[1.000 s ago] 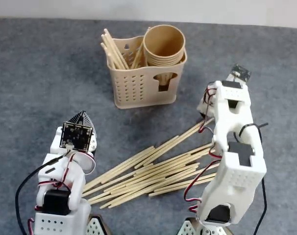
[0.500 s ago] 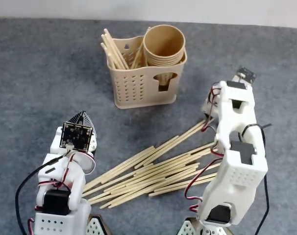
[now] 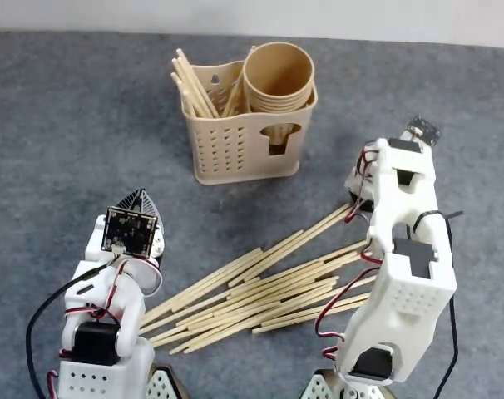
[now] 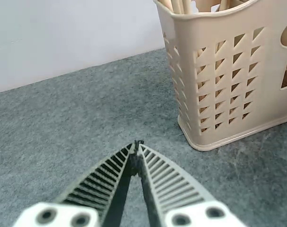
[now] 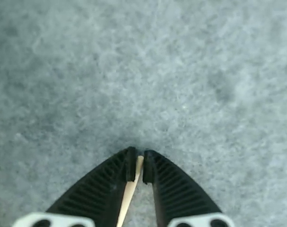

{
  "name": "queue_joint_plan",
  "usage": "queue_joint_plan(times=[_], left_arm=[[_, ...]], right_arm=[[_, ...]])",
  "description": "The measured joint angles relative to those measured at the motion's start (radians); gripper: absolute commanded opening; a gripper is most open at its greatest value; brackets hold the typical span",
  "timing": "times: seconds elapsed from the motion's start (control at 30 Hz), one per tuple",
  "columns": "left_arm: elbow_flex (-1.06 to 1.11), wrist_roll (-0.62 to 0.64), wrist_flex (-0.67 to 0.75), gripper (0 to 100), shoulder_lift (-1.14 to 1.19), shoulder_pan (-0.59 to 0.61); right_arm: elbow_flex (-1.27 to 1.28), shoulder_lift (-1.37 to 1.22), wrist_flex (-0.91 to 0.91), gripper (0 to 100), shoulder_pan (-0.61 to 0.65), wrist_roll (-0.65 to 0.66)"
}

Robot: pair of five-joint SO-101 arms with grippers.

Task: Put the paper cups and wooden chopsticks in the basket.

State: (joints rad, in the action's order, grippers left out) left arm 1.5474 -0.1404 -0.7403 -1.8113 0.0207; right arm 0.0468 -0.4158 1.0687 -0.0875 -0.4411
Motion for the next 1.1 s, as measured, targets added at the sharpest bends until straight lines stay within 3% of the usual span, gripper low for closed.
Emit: queue_joint_plan(times=[0.43,0.97,1.1], left_arm=[[0.000,0.000,0.000,1,0.000,0.000],[0.000,0.000,0.000,1,0.000,0.000],[0.000,0.000,0.000,1,0.000,0.000]], right_arm=[[-0.074,0.028,0.222,0.5,0.000,-0.003],[-0.074,0.361,0.322,0.5,0.003,-0.003],[-0.074,0.460,0.396,0.5,0.054,0.029]])
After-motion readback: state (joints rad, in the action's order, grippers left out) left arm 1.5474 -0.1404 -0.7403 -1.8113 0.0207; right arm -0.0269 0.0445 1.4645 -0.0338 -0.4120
